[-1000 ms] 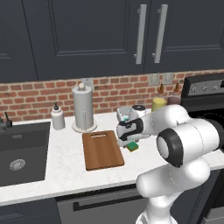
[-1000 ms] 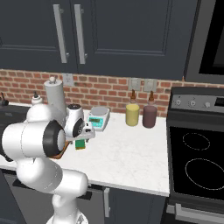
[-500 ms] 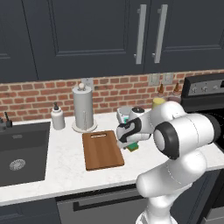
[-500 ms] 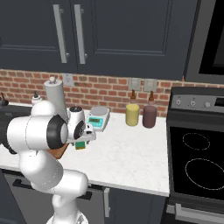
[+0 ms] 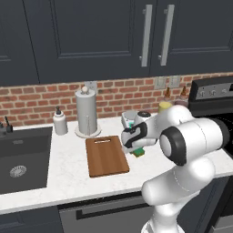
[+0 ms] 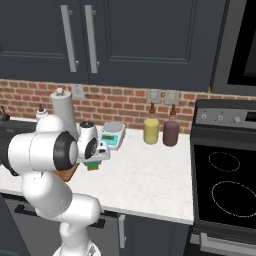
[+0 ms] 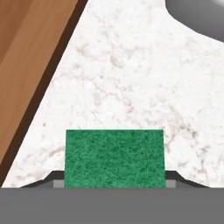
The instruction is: Pick up the sponge from the counter and clean the cutting board by briefly scrubbing or pressing down on the cutting board. Once finished, release the sponge.
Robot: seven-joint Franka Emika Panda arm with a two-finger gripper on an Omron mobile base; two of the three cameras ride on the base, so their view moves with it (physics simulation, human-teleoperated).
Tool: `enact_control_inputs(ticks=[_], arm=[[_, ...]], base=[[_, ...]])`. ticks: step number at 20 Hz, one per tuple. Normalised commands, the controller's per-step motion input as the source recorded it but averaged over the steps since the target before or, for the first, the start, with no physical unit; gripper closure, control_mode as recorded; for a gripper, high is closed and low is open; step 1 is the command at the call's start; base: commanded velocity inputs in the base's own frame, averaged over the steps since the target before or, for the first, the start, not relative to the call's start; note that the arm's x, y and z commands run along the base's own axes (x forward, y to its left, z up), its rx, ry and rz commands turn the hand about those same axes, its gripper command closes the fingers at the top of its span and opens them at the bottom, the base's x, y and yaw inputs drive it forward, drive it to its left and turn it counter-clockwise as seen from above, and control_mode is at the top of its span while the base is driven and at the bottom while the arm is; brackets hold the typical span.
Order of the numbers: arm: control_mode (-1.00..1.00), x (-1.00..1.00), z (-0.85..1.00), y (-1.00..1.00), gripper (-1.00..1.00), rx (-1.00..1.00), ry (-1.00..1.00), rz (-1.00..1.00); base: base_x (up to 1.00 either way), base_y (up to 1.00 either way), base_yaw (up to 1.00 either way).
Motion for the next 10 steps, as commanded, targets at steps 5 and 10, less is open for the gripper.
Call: enact_control_inputs(ticks=[5,10], arm=[[-1.00,-0.11,0.26,0.11,1.00,0.00,-0.12,0.00],[-1.00,-0.08,0.43,0.57,1.00,-0.02,-0.11,-0.01]], base=[[0.00,0.00,0.00],[0.00,0.00,0.00]])
